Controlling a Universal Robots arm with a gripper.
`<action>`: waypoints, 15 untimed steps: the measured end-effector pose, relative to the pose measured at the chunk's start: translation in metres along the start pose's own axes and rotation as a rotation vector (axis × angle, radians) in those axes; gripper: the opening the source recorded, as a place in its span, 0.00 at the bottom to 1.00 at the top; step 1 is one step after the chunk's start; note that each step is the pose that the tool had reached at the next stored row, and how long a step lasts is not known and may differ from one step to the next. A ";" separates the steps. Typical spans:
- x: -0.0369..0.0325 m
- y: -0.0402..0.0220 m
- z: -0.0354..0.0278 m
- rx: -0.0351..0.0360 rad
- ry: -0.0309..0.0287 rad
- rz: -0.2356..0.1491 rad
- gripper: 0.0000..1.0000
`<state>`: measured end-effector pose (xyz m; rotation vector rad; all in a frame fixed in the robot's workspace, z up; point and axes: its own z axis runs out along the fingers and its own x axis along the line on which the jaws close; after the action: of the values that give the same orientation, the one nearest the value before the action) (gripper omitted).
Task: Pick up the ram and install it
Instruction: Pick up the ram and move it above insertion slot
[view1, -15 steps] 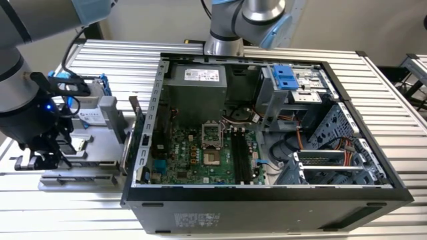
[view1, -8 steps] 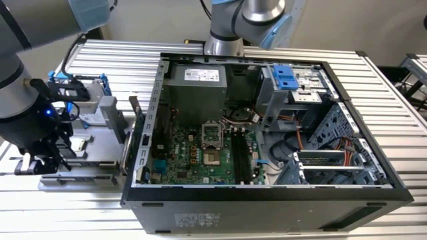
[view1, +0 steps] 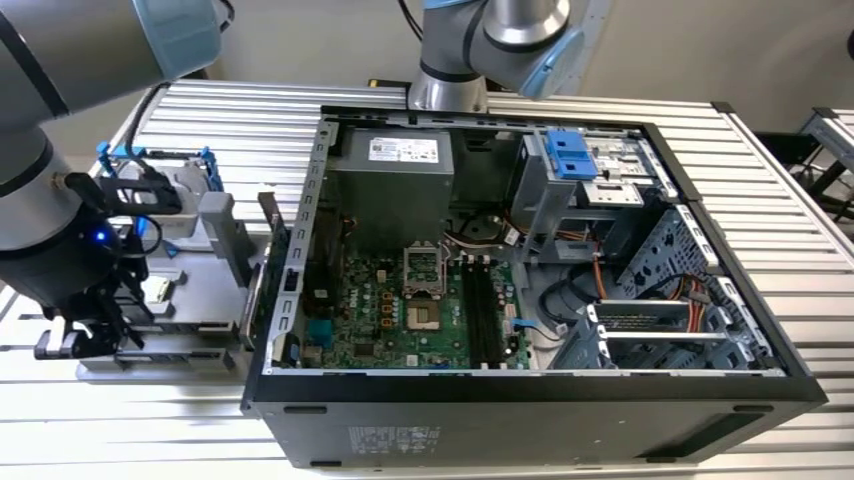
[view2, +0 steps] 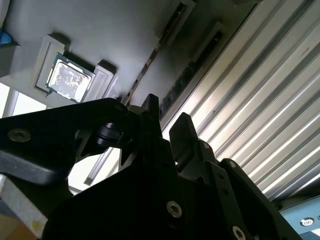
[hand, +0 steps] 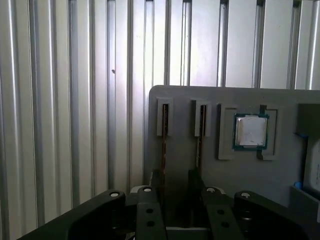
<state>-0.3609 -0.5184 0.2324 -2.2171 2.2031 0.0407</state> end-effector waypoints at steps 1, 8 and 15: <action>0.0001 0.0000 0.0012 0.0000 0.0001 0.000 1.00; 0.0008 0.0002 0.0106 -0.0001 0.0002 -0.004 1.00; 0.0025 0.0052 0.0169 -0.0004 0.0003 -0.015 1.00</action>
<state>-0.3663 -0.5204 0.2154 -2.2334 2.1871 0.0407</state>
